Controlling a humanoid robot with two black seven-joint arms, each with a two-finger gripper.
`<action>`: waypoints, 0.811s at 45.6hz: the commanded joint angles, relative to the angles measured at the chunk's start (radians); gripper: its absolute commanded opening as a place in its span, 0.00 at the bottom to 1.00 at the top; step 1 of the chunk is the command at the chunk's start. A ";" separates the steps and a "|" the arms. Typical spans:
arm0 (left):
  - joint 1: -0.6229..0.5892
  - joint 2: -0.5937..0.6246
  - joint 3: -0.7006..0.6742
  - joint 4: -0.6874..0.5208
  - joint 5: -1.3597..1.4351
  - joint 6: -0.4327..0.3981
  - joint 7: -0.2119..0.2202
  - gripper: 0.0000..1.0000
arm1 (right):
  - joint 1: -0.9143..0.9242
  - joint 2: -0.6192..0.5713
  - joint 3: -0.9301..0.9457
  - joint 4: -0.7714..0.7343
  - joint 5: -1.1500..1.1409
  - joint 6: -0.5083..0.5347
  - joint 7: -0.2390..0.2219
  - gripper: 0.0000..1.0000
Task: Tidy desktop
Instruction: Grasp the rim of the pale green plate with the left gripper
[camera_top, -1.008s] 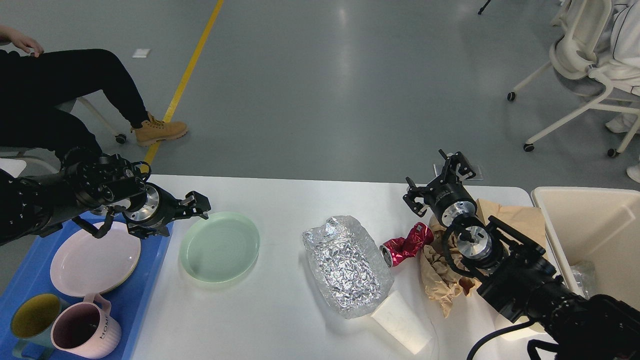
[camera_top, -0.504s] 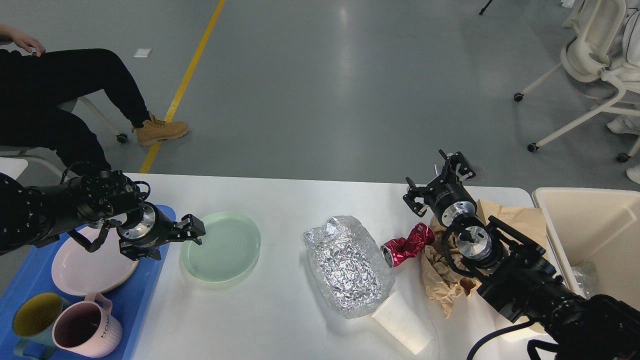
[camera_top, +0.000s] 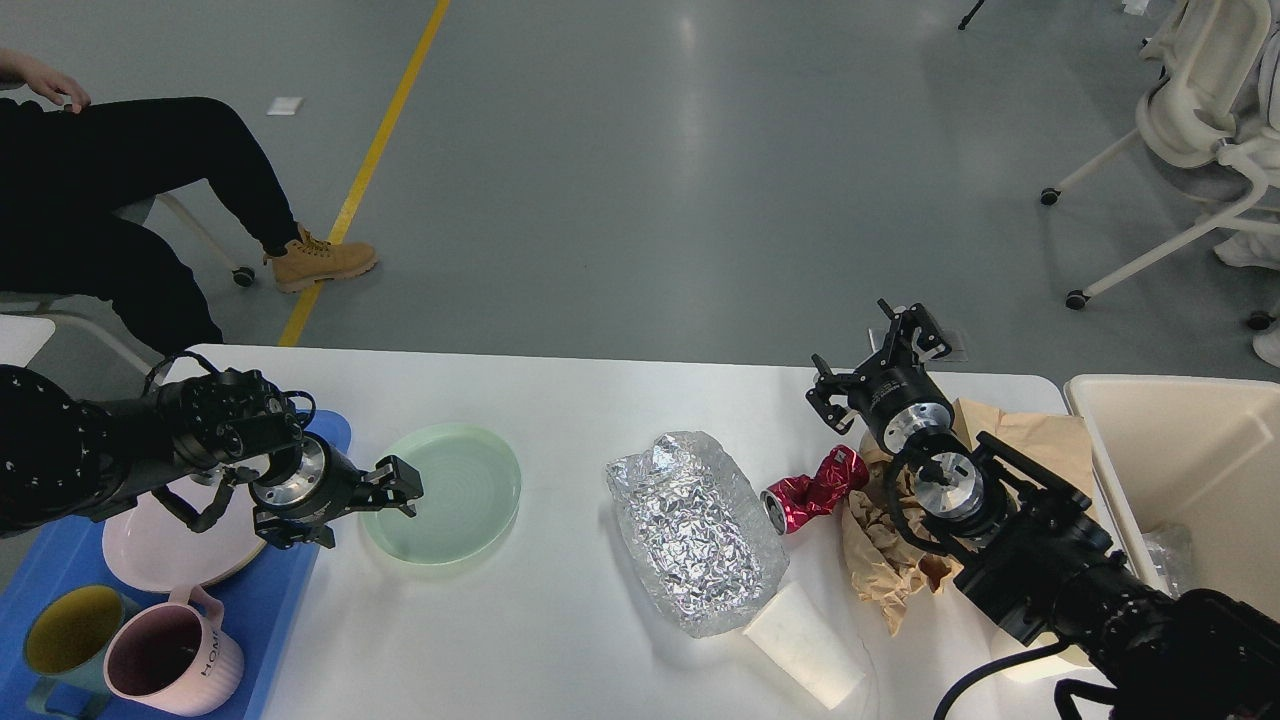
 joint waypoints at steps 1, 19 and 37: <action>0.015 0.000 -0.040 0.002 0.000 0.003 -0.001 0.96 | 0.000 0.000 0.000 0.000 0.000 0.000 0.000 1.00; 0.061 -0.001 -0.077 0.005 -0.002 0.040 -0.001 0.96 | 0.000 0.000 0.000 0.001 0.000 0.000 0.000 1.00; 0.096 0.010 -0.079 0.007 -0.015 0.131 0.029 0.89 | 0.000 0.000 0.000 0.001 0.000 0.000 0.000 1.00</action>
